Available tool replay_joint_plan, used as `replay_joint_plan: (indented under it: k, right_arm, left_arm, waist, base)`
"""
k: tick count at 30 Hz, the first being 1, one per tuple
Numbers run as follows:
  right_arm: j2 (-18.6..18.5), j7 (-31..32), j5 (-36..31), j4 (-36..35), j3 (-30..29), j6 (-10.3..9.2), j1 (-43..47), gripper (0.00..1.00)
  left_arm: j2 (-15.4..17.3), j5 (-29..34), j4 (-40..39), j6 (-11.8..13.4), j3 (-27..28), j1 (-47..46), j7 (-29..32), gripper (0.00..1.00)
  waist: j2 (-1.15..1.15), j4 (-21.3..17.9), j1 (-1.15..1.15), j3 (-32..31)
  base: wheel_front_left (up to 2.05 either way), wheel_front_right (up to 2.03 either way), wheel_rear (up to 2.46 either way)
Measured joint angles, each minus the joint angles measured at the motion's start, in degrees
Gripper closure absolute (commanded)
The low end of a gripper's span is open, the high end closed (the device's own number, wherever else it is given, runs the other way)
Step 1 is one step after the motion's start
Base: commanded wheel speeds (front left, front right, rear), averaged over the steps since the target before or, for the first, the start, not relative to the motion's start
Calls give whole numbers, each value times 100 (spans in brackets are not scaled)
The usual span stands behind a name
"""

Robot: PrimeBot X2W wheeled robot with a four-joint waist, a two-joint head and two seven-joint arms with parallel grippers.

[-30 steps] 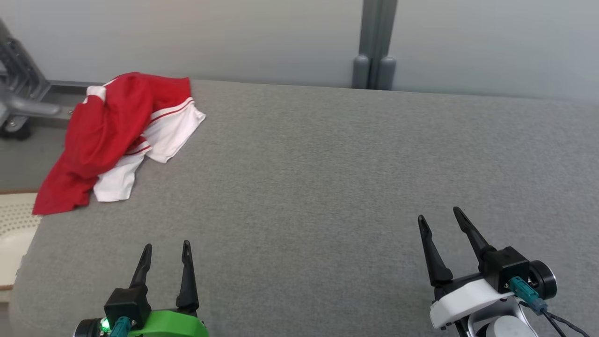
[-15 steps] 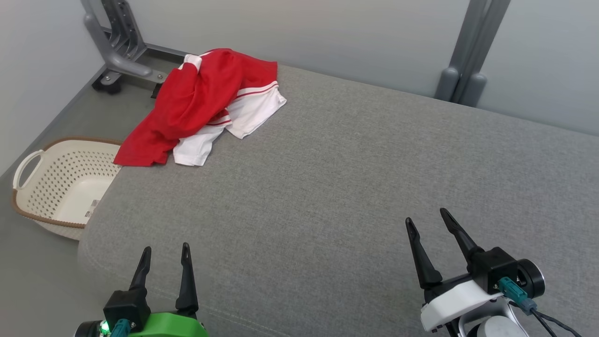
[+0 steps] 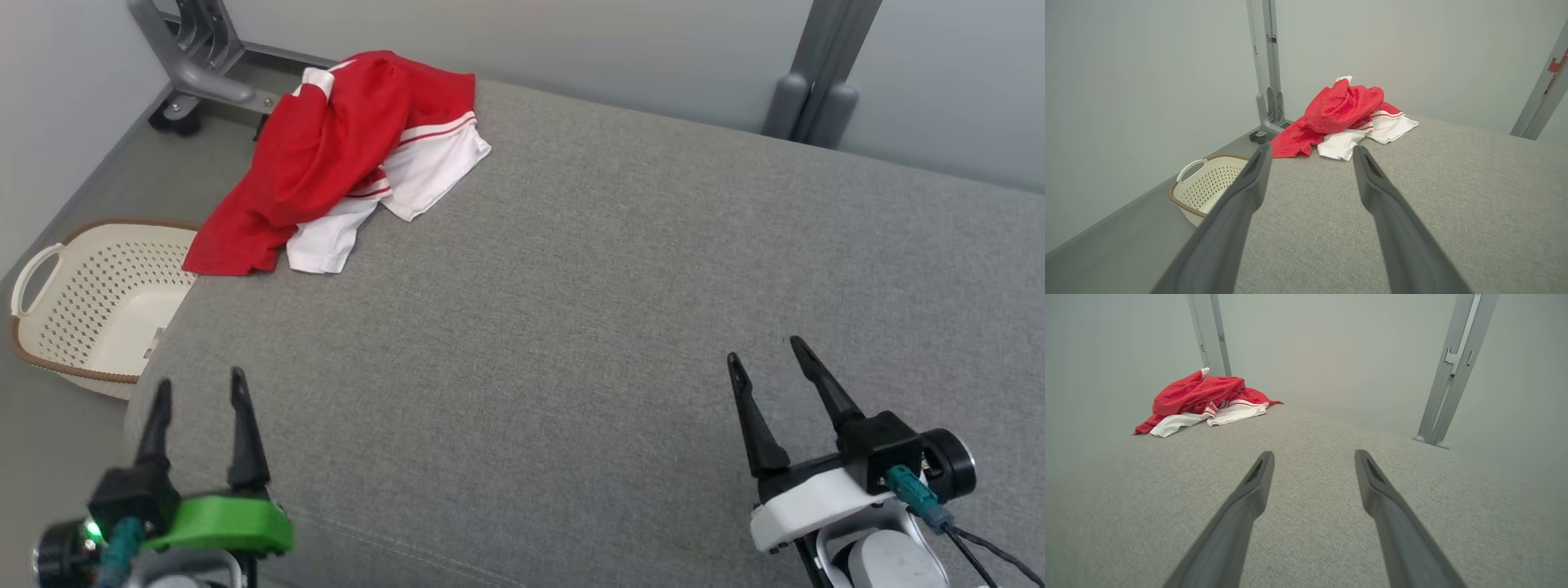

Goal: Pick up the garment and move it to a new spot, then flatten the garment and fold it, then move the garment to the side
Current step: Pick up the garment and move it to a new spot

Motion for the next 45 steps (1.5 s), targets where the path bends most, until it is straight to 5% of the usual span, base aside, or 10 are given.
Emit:
replay_joint_plan:
  k: [7,16,26,34,35,36,38,45]
  right_arm:
    - [-4,0,-430,-452,-327,0,-159,0]
    - [-2,0,-911,-1326,-447,0,-507,0]
    - [-7,0,-1090,-2057,-649,0,-494,0]
    - [-8,0,-1091,-2260,-664,0,-441,0]
    - [-8,0,-1091,-2280,-669,0,-443,0]
    - [-7,0,-1090,-2293,-667,0,-449,0]
    - [-7,0,-1078,-2292,-662,0,-459,0]
    - [-7,0,-929,-2163,-584,0,-494,0]
  left_arm:
    - [619,246,-93,-165,391,-1502,-1,0]
    - [1846,345,1290,-615,474,-4037,730,0]
    - [1844,-392,3192,-896,180,-5295,1473,0]
    - [1777,-1144,3872,-917,-468,-5513,1757,0]
    - [1791,-1217,3917,-917,-543,-5527,1745,6]
    - [1816,-1293,3963,-917,-610,-5544,1709,51]
    - [1883,-1396,4012,-917,-715,-5578,1638,100]
    - [2221,-1634,4196,-924,-1061,-5635,1395,100]
  waist:
    - [0,-179,0,540]
    - [0,-529,0,1529]
    - [0,-903,1,2611]
    - [0,-1146,1,3185]
    - [0,-1174,1,3226]
    - [0,-1203,1,3257]
    - [0,-1250,1,3288]
    - [0,-1306,1,3130]
  base:
    - [0,0,0]
    - [0,0,0]
    - [0,0,0]
    - [0,0,0]
    - [0,0,0]
    - [0,0,0]
    - [0,0,0]
    - [0,0,0]
